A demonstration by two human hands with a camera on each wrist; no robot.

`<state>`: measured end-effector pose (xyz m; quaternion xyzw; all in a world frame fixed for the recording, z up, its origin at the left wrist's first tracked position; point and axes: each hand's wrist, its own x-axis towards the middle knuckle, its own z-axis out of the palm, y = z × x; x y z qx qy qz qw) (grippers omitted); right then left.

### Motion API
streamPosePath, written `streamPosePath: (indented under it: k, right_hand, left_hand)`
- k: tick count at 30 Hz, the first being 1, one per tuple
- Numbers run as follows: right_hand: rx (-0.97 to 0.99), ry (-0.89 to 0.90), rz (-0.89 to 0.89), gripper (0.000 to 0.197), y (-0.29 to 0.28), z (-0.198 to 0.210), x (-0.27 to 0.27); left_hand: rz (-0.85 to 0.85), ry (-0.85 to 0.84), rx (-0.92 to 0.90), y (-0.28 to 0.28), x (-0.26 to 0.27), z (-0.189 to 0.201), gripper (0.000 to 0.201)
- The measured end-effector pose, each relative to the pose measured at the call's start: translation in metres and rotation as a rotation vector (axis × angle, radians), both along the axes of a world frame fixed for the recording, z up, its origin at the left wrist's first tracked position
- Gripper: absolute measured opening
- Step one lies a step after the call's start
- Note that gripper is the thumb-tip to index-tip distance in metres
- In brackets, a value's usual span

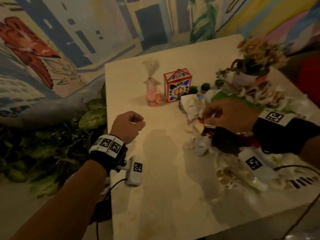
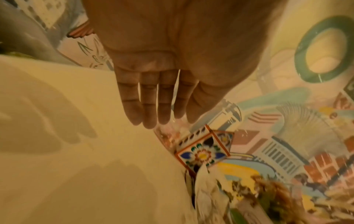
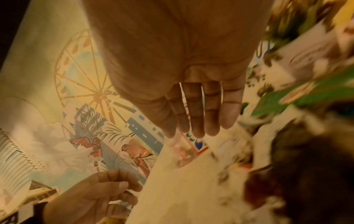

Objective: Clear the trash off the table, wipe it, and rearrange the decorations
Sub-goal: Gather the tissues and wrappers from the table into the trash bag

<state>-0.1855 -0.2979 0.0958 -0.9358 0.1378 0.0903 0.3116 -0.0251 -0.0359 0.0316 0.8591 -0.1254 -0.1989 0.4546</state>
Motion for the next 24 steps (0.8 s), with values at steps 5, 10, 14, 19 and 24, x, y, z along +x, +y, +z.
streamPosePath:
  k: [5,10,14,19,24]
  right_hand:
    - [-0.078,0.043,-0.078,0.015,-0.067,0.012,-0.033]
    - [-0.204,0.218,-0.07,0.047,-0.099,0.001,-0.052]
    - [-0.224,0.269,-0.014,0.066,-0.103,-0.015,-0.065]
    - [-0.245,0.281,0.032,0.087,-0.085,-0.036,-0.079]
    - [-0.321,0.363,0.052,0.111,-0.065,-0.056,-0.089]
  left_hand:
    - [-0.073,0.055,0.089,-0.078,-0.027,-0.009,0.022]
    - [-0.256,0.076,0.29,-0.14,-0.048,-0.018,0.083]
    - [-0.367,0.023,0.426,-0.179,-0.06,-0.026,0.091]
    - [-0.261,0.072,0.483,-0.212,-0.063,-0.032,0.093]
    - [-0.226,0.138,0.581,-0.24,-0.076,-0.023,0.111]
